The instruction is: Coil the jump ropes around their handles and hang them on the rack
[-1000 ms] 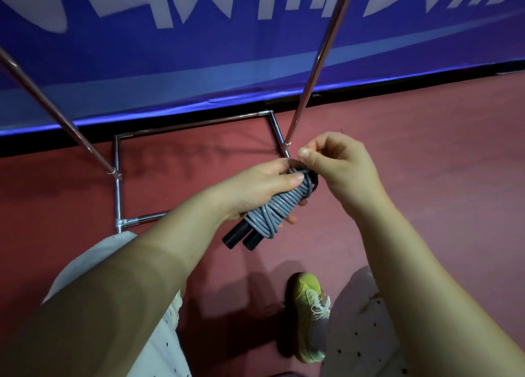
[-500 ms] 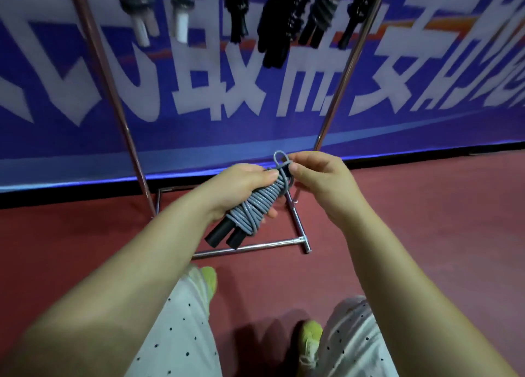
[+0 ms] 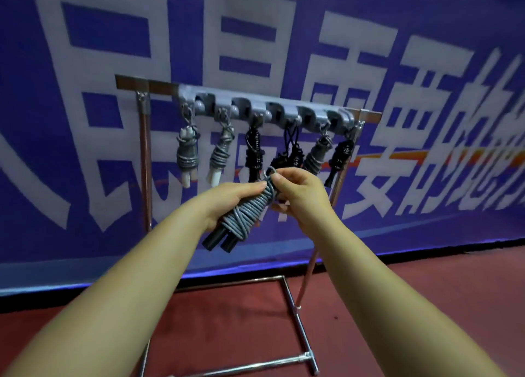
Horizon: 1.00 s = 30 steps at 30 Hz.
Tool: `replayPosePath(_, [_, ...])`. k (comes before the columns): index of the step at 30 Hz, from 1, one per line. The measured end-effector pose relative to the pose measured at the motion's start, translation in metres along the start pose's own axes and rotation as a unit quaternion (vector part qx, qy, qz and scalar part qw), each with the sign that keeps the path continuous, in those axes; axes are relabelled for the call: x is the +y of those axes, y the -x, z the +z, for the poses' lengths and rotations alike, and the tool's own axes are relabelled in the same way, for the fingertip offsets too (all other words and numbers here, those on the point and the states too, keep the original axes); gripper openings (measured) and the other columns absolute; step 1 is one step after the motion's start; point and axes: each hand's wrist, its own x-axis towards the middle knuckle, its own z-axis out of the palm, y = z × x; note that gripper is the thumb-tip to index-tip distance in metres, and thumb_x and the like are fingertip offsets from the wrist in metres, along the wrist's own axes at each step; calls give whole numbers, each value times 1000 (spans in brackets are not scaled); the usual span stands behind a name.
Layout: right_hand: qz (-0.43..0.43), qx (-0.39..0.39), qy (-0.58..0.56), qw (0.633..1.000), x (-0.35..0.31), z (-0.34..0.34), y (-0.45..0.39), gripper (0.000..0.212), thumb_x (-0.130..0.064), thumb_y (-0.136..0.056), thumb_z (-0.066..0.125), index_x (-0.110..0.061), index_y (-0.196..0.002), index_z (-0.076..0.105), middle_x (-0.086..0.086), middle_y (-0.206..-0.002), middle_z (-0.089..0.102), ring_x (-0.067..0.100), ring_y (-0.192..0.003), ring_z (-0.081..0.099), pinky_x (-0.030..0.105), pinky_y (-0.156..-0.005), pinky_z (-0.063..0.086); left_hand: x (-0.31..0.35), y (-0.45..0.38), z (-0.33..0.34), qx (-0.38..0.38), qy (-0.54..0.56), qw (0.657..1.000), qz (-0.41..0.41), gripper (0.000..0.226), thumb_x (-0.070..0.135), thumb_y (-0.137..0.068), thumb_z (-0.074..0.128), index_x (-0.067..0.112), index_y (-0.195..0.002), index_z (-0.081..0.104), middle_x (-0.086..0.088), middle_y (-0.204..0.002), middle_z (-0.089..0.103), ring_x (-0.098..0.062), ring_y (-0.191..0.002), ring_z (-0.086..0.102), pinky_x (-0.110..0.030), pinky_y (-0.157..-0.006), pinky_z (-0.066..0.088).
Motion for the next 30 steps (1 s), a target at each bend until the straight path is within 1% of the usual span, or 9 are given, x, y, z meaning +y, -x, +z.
replayPosePath(4, [-60,9,25,998,-29,17,-37,10,-13,-94,60,-19,-87,64,3,-87,68,16,-82,65,27,-63,58,19,-7,-14,31,50,998,29,31,37,-95,52,8,-92,63,-10,-74,63,-24,-67,60,-27,-52,53])
replayPosePath(7, [-70,24,29,997,-39,23,-64,8,-15,-95,59,-18,-89,65,4,-90,68,15,-82,65,29,-64,57,29,-12,-24,74,54,995,50,30,39,-96,51,14,-90,65,-3,-66,67,-22,-66,60,-30,-63,48])
replayPosePath(11, [-42,73,9,996,-38,22,-96,10,-17,-94,60,-10,-99,66,7,-92,66,18,-82,62,31,-64,56,38,-24,-35,116,17,990,84,20,38,-95,53,21,-103,60,-6,-90,68,-25,-80,64,-38,-71,53])
replayPosePath(14, [-25,79,-10,997,-38,22,-112,14,-16,-94,59,-7,-103,66,10,-94,66,19,-82,61,34,-66,58,40,-35,-40,132,-22,985,106,21,29,-94,58,24,-115,55,-6,-103,65,-26,-93,65,-38,-70,56])
replayPosePath(16, [-19,83,-29,996,-39,23,-120,15,-16,-94,60,-8,-103,67,9,-91,66,20,-82,62,38,-71,58,41,-42,-41,146,-19,980,132,24,24,-94,59,27,-117,54,-3,-104,64,-23,-94,64,-37,-71,57])
replayPosePath(19, [4,81,-62,995,-43,22,-129,15,-15,-93,60,-8,-105,66,6,-85,66,19,-76,64,33,-67,57,40,-53,-42,167,-5,973,158,25,25,-95,58,28,-120,56,0,-107,64,-18,-95,65,-38,-74,58])
replayPosePath(25, [46,56,-17,997,-45,22,-140,5,-11,-92,61,-11,-92,66,6,-78,63,15,-67,60,31,-60,56,28,-66,-46,174,28,975,138,24,24,-95,58,28,-119,59,-2,-106,68,-20,-95,67,-36,-70,58])
replayPosePath(28, [60,40,-16,997,-39,21,-144,11,-13,-93,61,-9,-102,66,5,-79,63,15,-68,61,33,-67,57,23,-71,-48,177,37,974,136,24,23,-96,57,28,-119,59,-2,-106,68,-20,-96,67,-36,-70,58])
replayPosePath(30, [54,25,-23,998,-33,18,-143,9,-16,-94,60,-12,-98,67,5,-85,65,16,-75,62,32,-69,57,22,-72,-46,176,39,975,130,27,22,-96,57,27,-122,58,-3,-109,67,-21,-96,67,-36,-71,58])
